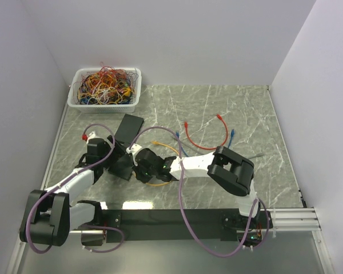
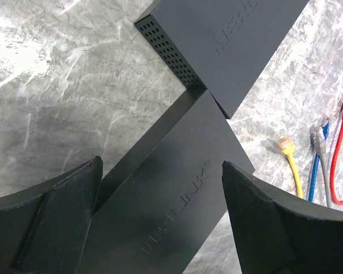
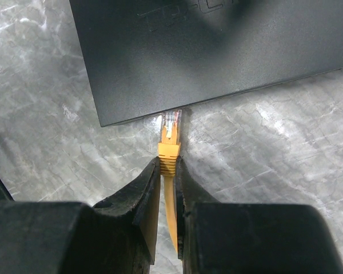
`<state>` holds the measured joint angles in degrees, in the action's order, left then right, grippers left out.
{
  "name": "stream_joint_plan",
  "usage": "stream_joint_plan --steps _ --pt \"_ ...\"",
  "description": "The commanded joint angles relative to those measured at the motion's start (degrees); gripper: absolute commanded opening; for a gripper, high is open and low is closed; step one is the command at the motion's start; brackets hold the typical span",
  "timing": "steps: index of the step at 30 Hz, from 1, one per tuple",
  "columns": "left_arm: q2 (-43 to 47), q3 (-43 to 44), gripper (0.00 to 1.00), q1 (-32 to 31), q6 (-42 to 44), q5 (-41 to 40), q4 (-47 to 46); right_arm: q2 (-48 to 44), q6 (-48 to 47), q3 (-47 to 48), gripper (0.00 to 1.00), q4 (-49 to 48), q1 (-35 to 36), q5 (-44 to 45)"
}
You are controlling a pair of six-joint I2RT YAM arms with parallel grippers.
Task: Insert the plug into the switch port
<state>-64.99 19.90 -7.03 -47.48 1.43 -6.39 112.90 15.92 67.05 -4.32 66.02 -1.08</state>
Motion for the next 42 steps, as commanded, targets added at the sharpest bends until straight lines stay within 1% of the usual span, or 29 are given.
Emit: stream_joint_plan --steps 1,7,13,18,19,22,30,34,42 --pt "-0.49 0.84 0.90 -1.85 -0.59 3.75 -0.38 -2.51 -1.33 0.89 0.00 -5.44 0.43 2.75" --pt "-2.15 1.98 0.90 -3.43 0.02 3.23 -0.11 -3.04 -2.82 1.68 0.00 -5.26 0.51 4.24" --pt "-4.44 3.56 0.86 -6.24 0.38 1.56 1.38 -3.56 -5.55 2.74 0.00 -5.96 0.51 5.30" --pt "-5.76 4.44 0.79 -7.56 0.29 0.15 2.52 -4.88 -7.13 2.30 0.00 -6.58 0.43 6.44" --pt "-6.11 4.53 0.75 -7.74 0.29 -0.02 2.61 -4.97 -7.57 2.30 0.00 -6.67 0.43 6.27" --pt "-6.73 4.88 0.70 -8.53 0.20 -0.46 2.96 -5.32 -8.01 2.04 0.00 -7.28 0.25 5.48" --pt "-6.99 4.62 0.68 -9.93 -0.24 -0.11 3.84 -5.59 -9.24 1.51 0.00 -9.39 -0.63 1.79" --pt "-6.46 3.92 0.68 -10.20 -0.33 0.50 4.28 -6.02 -10.21 1.77 0.00 -9.74 -1.85 2.75" --pt "-4.71 2.25 0.68 -11.08 -1.56 0.50 5.16 -5.06 -8.89 4.14 0.00 -9.75 -3.53 4.94"
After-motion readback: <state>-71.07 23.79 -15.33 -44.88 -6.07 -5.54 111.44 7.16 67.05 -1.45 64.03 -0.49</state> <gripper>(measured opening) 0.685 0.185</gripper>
